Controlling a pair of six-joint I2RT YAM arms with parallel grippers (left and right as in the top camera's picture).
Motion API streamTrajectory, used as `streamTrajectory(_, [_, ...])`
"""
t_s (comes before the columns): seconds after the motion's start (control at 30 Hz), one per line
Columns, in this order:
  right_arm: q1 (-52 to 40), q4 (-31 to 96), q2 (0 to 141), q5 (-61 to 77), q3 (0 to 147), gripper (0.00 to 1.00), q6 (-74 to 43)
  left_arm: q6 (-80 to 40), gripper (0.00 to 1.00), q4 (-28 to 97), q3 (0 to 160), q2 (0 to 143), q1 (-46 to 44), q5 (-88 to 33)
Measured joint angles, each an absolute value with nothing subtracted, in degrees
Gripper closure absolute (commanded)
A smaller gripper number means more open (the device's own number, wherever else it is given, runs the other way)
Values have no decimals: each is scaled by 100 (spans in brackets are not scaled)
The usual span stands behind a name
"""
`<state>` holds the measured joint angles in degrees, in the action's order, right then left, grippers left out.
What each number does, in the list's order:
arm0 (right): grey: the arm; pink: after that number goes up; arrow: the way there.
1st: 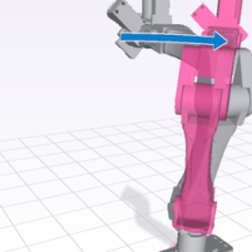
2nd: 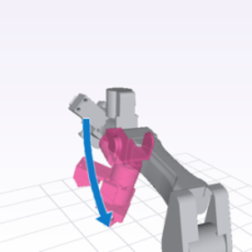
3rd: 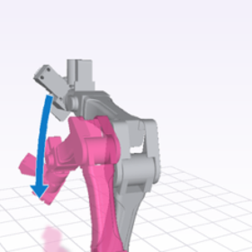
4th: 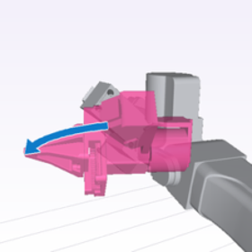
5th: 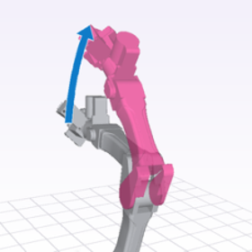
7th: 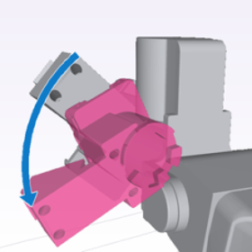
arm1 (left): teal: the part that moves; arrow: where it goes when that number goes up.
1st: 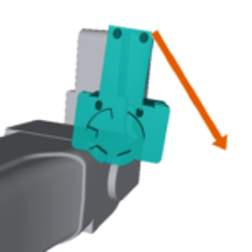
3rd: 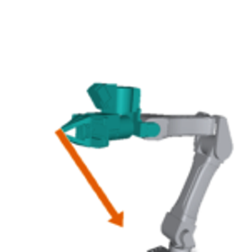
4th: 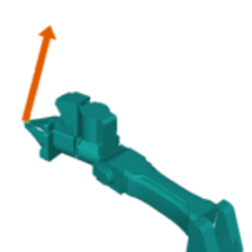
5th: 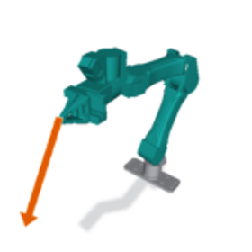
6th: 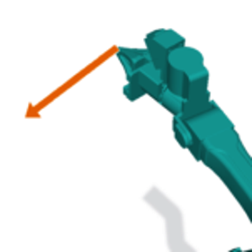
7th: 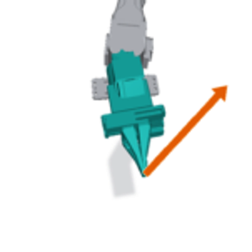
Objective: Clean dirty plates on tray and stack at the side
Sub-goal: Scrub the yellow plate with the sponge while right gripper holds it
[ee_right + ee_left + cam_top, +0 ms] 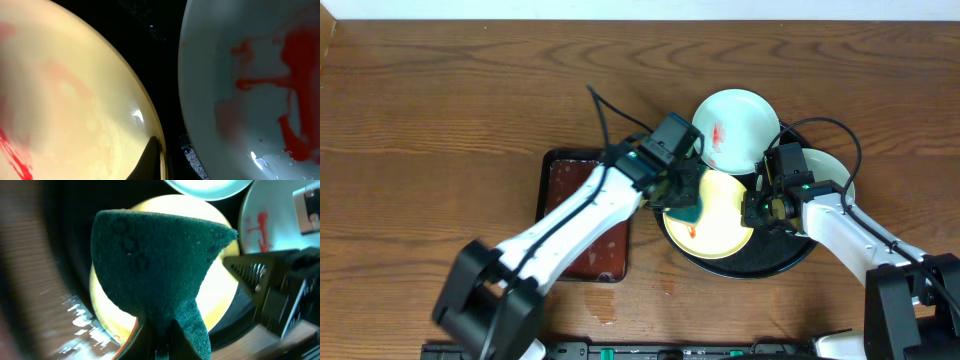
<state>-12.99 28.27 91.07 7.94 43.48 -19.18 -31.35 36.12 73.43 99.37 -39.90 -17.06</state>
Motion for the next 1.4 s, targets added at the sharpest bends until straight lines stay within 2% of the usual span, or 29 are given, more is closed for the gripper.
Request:
streamTrajectory(0.33, [-1299, 2829, 9109, 814, 4348, 99, -1896, -3614, 92, 2668, 7343, 11314, -4488, -2458])
streamTrajectory(0.53, [-1299, 2858, 9109, 814, 4348, 99, -1894, -3621, 92, 2856, 7435, 11413, -4390, -2515])
streamTrajectory(0.87, [-1310, 2936, 9113, 1024, 4351, 99, -1900, -3479, 93, 4480, 8088, 11415, -3977, -982])
streamTrajectory(1.1, [-1321, 2947, 9126, 1162, 4351, 99, -1907, -3402, 93, 4397, 8154, 11456, -4064, -390])
streamTrajectory(1.23, [-1321, 2950, 9135, 1184, 4351, 99, -1909, -3382, 93, 4003, 8154, 11592, -4158, -572])
streamTrajectory(1.4, [-1319, 2976, 9135, 1127, 4362, 99, -1929, -3404, 92, 3369, 8152, 11795, -4119, -1505])
